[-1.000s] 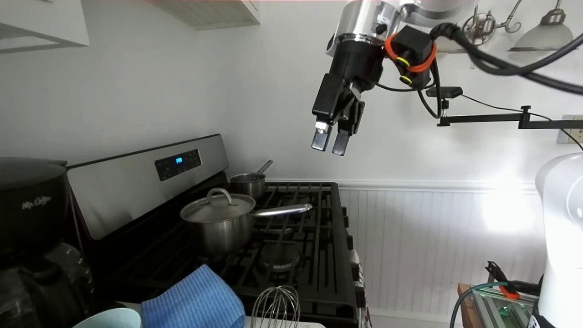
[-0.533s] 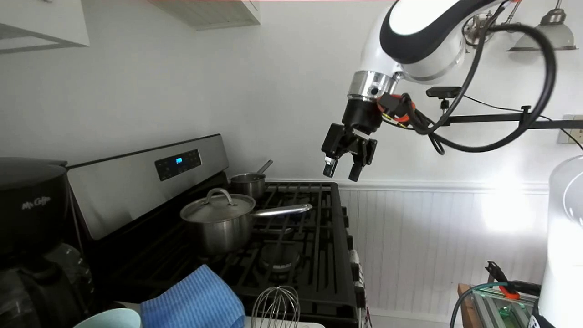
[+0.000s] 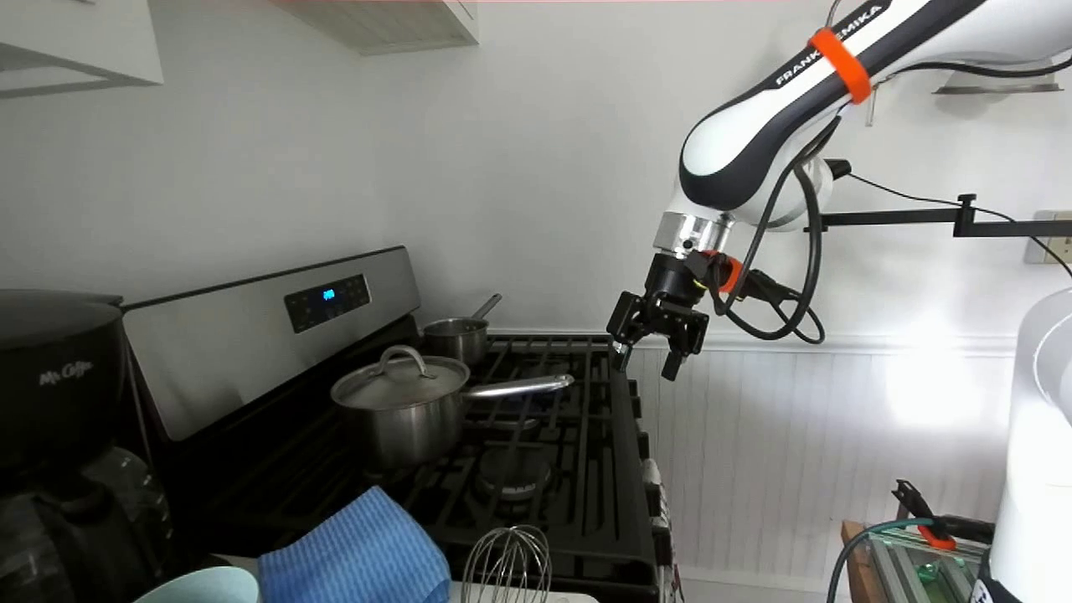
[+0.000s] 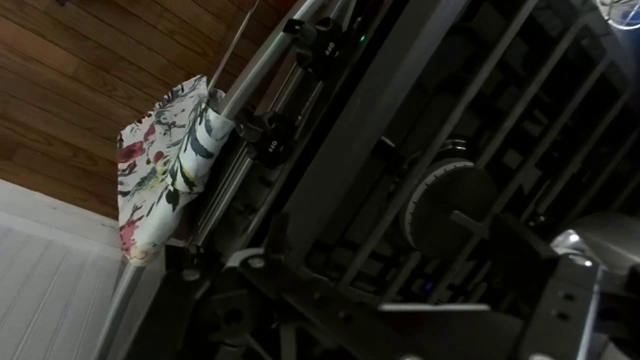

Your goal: Move the pot's lid to the stove using the tea towel

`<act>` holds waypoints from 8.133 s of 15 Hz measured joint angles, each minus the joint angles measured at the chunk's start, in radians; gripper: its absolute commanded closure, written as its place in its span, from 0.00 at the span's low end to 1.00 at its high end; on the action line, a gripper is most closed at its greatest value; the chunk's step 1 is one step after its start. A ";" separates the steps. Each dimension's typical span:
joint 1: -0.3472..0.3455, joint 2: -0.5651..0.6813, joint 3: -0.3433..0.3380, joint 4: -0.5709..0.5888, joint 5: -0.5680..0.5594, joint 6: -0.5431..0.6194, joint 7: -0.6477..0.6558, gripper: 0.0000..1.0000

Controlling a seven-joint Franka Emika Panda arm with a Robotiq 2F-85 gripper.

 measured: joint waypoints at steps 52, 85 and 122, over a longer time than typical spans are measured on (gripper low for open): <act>-0.245 0.771 -0.115 0.198 0.484 0.068 -0.848 0.00; -0.327 0.947 -0.011 0.350 0.714 0.033 -0.961 1.00; -0.317 0.905 -0.023 0.349 0.611 -0.007 -0.961 0.13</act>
